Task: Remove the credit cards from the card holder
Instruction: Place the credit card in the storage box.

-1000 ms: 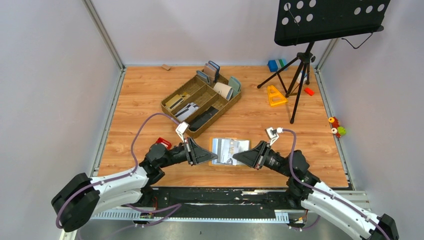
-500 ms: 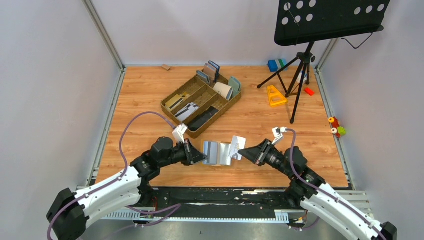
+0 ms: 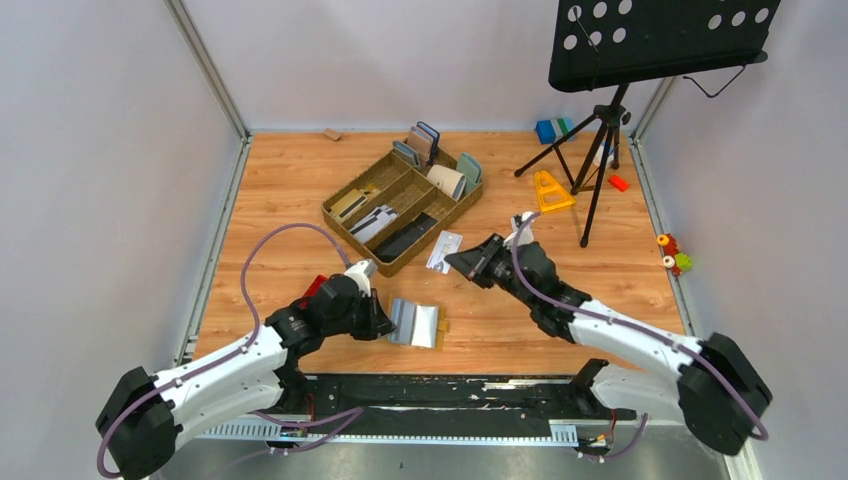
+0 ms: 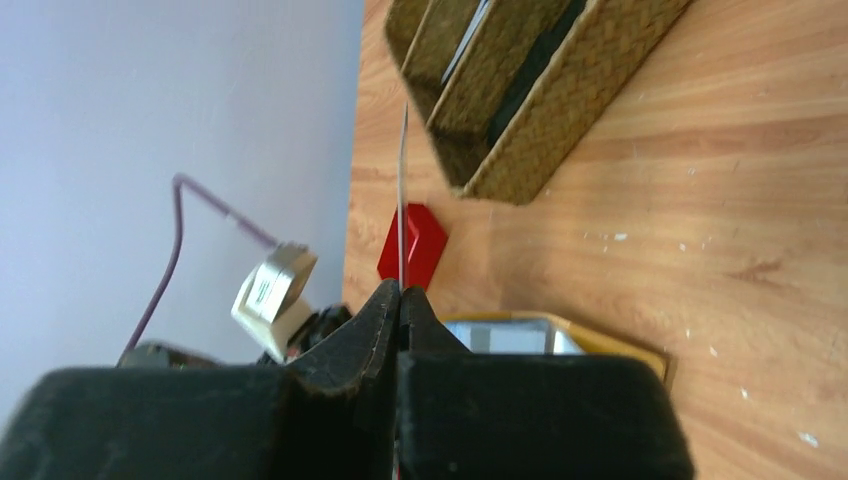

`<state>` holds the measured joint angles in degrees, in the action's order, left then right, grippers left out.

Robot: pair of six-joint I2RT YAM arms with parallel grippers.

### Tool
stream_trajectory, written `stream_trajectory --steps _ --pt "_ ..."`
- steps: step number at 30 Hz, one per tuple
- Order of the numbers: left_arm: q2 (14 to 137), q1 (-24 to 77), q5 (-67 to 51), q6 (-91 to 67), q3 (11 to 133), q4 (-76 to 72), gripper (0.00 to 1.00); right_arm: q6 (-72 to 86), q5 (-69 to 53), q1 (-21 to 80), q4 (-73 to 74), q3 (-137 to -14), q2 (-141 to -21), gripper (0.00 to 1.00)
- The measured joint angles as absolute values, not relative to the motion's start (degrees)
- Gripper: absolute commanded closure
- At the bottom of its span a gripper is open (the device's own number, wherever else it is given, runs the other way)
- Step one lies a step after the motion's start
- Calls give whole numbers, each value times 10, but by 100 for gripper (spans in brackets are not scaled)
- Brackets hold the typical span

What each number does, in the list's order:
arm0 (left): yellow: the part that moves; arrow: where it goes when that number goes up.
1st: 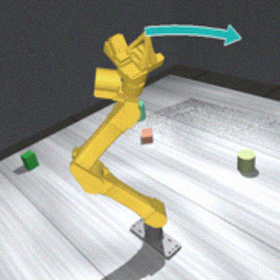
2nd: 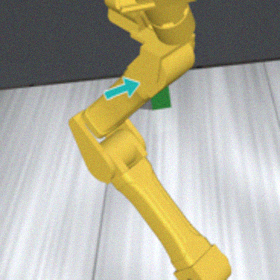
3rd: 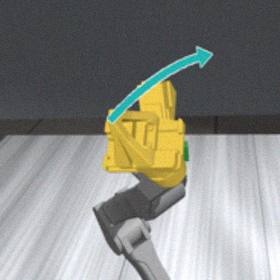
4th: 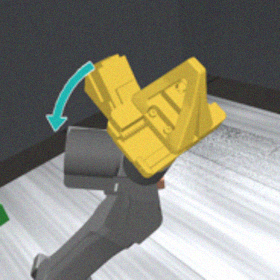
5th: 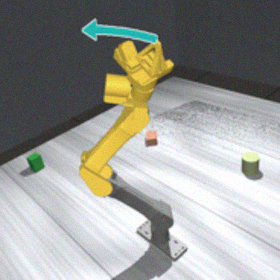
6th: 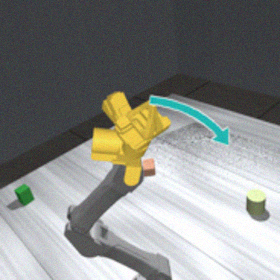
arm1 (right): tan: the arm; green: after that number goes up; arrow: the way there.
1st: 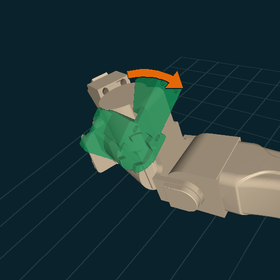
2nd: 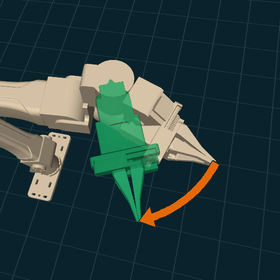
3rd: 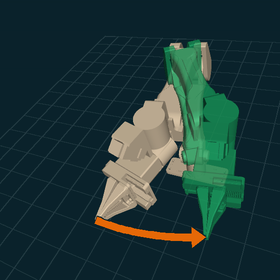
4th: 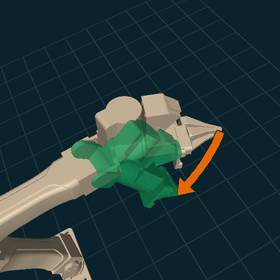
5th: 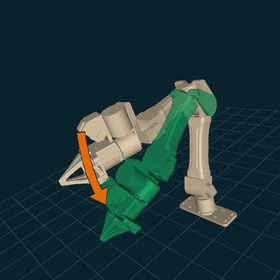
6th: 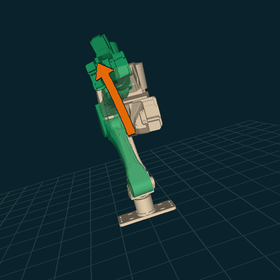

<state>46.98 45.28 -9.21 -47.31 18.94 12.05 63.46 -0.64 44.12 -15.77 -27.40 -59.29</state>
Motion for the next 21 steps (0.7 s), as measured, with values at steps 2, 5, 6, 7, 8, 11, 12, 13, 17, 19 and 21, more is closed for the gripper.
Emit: stream_trajectory --steps 2,5,6,7,8,11,12,13,17,19,21 --pt "466 453 -73 -471 195 138 100 650 26 446 -181 -289 -642 100" --pt "455 453 -46 -472 196 163 100 668 74 458 -210 -310 -705 100" --pt "451 453 -36 -472 196 170 100 674 90 463 -218 -322 -728 100" --pt "449 453 -24 -472 196 177 100 677 103 467 -224 -334 -747 100" --pt "448 453 -17 -473 196 181 100 680 112 470 -230 -343 -762 100" --pt "447 453 6 -475 196 193 100 691 136 476 -261 -383 -822 100" --pt "447 453 10 -476 196 195 100 693 140 478 -269 -392 -837 100" --pt "447 453 15 -477 196 197 100 696 145 479 -282 -402 -858 100" --pt "437 453 26 -478 196 202 100 705 155 481 -305 -426 -916 100" --pt "423 453 31 -484 192 203 100 709 159 482 -307 -441 -942 100" --pt "406 453 33 -492 180 201 100 712 160 484 -309 -459 -964 100"
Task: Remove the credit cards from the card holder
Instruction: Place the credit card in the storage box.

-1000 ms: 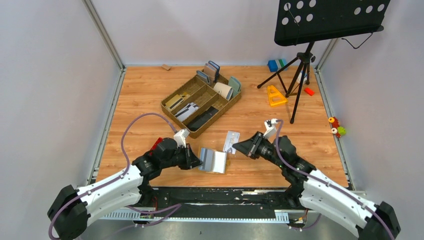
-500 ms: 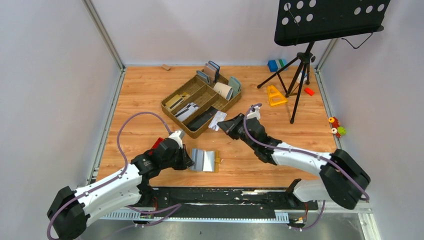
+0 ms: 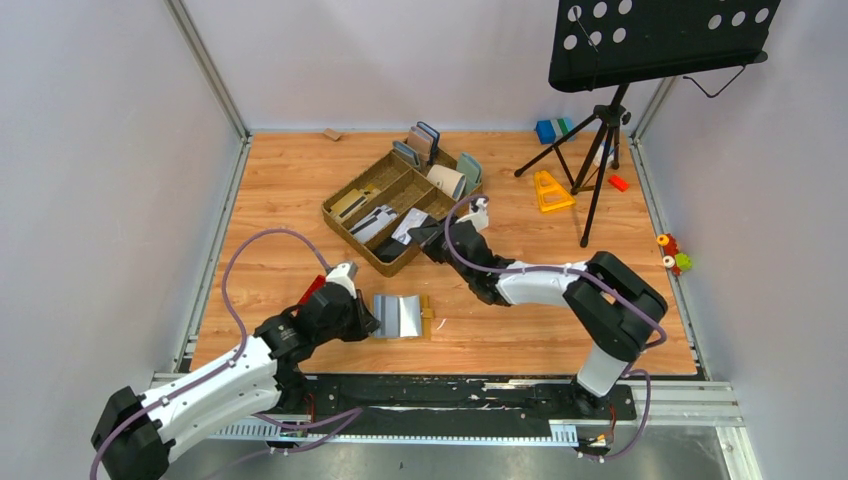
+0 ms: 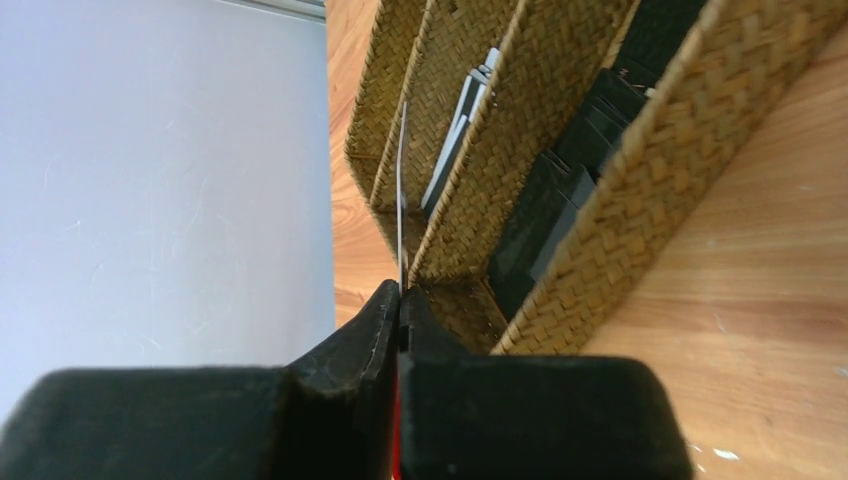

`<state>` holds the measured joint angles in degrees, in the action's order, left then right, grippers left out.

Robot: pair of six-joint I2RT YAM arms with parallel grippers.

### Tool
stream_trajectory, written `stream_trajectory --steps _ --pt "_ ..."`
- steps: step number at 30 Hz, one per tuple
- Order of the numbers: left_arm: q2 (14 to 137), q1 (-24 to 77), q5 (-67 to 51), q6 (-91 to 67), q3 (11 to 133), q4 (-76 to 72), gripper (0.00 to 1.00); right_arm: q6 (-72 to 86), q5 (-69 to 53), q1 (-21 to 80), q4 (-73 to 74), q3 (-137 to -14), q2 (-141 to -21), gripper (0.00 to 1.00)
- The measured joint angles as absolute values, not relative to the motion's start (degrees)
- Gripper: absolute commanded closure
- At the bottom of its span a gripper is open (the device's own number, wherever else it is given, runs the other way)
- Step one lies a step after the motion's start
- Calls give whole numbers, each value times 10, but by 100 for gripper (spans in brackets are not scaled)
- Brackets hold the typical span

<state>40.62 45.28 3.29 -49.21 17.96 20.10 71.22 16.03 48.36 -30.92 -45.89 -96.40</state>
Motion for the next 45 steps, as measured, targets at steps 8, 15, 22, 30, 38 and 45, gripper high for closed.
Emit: stream_trajectory --steps 8,15,22,30,38,45 --pt "371 452 51 -524 149 202 100 729 166 491 -334 -529 -1042 100" --pt "371 452 61 -538 149 211 100 747 194 507 -344 -532 -1083 100" --pt "349 452 91 -552 151 245 100 703 191 513 -359 -578 -1113 100" --pt "304 452 120 -594 149 294 100 656 185 513 -360 -733 -1168 100" --pt "280 452 138 -625 144 322 100 655 195 512 -328 -792 -1219 100" --pt "293 452 140 -627 144 317 100 681 206 512 -324 -758 -1219 100"
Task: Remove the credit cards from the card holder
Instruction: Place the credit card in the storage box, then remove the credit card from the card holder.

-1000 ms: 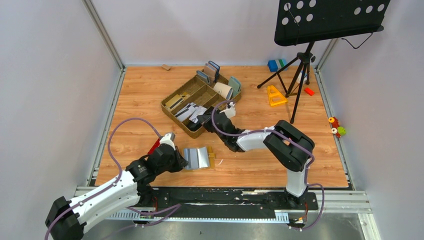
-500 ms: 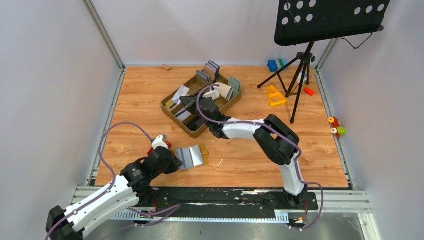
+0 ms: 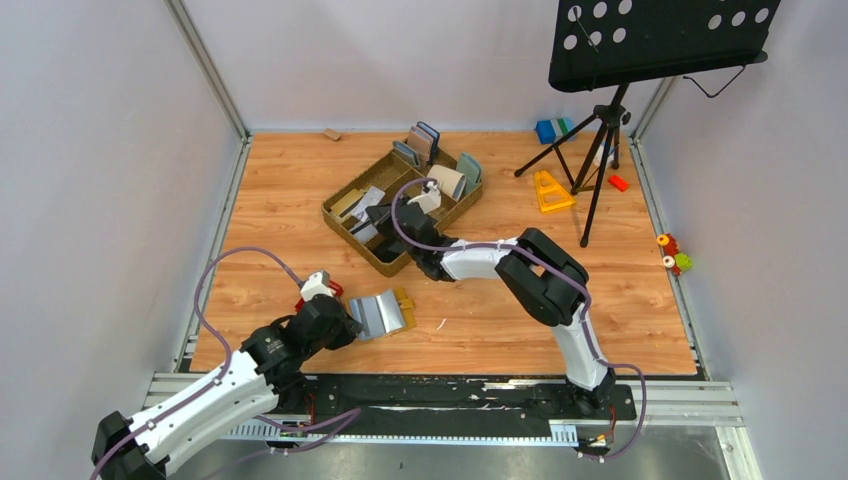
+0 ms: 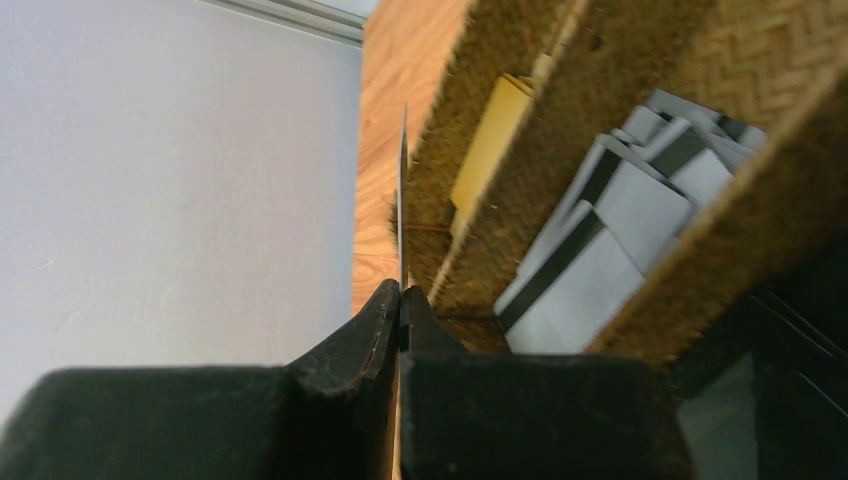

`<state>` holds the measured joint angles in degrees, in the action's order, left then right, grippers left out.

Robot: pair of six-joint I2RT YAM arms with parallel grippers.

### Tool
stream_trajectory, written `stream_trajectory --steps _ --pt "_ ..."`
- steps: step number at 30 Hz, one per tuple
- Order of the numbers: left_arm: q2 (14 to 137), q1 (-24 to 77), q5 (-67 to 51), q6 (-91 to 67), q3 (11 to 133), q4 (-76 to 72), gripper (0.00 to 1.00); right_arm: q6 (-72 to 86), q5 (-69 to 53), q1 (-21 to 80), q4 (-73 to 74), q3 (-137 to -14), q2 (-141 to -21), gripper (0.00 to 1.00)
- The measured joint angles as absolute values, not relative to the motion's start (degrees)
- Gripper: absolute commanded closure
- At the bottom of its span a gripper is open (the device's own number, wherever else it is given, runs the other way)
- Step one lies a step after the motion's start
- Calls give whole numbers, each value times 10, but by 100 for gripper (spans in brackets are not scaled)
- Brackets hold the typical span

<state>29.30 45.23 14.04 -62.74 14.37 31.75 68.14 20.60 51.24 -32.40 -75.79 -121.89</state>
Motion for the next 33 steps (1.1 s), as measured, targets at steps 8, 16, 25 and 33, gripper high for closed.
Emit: stream_trajectory --steps 8,16,25,33 --pt "298 452 141 -625 144 314 100 705 212 523 -311 -742 -1230 85" --pt "298 452 140 -623 144 314 100 715 210 525 -316 -748 -1246 52" --pt "293 452 138 -616 143 313 100 679 226 527 -313 -708 -1203 47" --pt "293 452 125 -588 143 303 100 599 221 529 -312 -619 -1091 38"
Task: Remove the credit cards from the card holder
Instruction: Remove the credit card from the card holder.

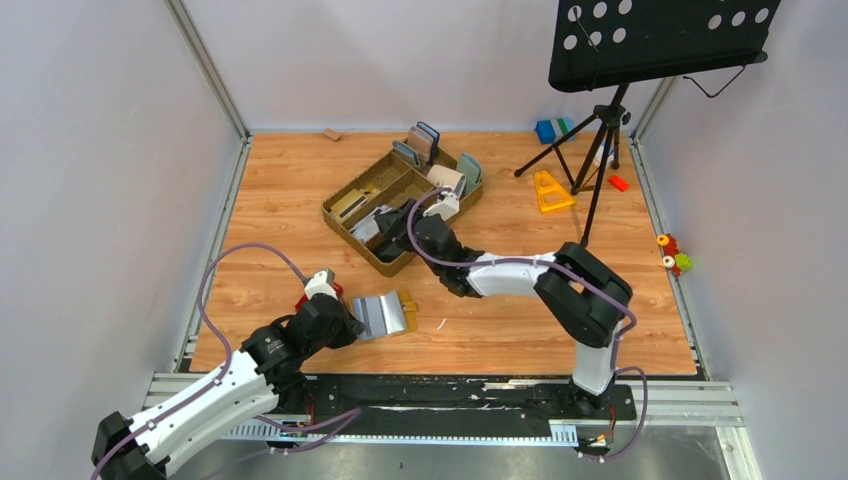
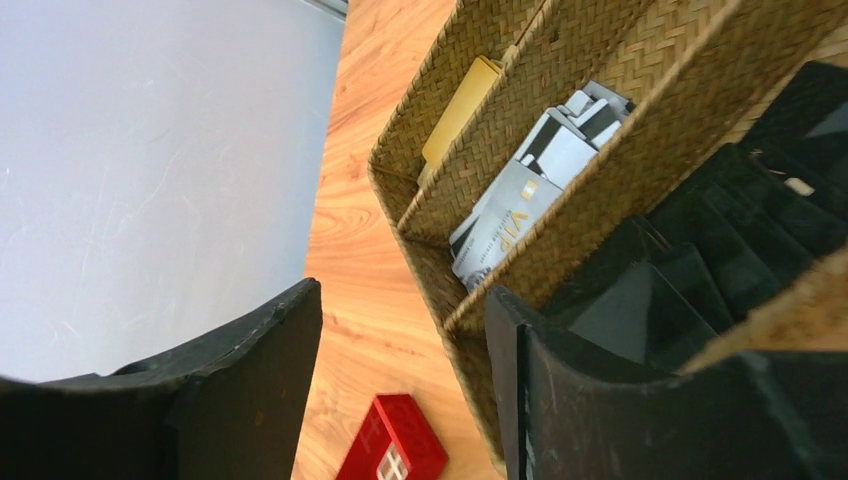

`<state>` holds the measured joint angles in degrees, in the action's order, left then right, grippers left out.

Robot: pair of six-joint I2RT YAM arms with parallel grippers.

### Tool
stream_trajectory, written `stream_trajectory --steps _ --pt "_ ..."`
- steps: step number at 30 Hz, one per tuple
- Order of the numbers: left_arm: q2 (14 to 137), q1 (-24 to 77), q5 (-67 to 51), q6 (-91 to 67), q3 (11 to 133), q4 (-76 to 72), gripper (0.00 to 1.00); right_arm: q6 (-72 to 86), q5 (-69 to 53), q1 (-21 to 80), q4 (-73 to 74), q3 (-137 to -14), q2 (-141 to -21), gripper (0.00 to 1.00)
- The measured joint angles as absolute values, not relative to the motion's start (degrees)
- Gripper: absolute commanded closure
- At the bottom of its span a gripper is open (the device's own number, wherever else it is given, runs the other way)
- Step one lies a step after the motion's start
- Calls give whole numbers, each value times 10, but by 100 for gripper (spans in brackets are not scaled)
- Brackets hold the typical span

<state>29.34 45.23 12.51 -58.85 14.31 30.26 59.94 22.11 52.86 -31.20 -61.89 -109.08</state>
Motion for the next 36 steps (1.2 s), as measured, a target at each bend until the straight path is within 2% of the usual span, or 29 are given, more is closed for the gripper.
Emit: stream_trajectory --steps 3,7,9,11,16,23,36 --pt "295 452 117 -573 143 297 100 559 212 529 -316 -574 -1044 35" --pt "295 452 108 -552 144 293 100 505 195 529 -302 -519 -988 23" --pt "295 452 104 -543 144 291 100 483 184 529 -289 -498 -962 7" --pt "295 452 100 -532 144 288 100 463 169 529 -275 -482 -938 0" --pt "295 452 88 -504 147 283 100 429 129 529 -234 -461 -892 0" --pt "285 452 60 -475 147 281 100 391 68 529 -186 -418 -835 7" --pt "279 452 12 -450 147 276 100 340 9 531 -127 -366 -794 10"
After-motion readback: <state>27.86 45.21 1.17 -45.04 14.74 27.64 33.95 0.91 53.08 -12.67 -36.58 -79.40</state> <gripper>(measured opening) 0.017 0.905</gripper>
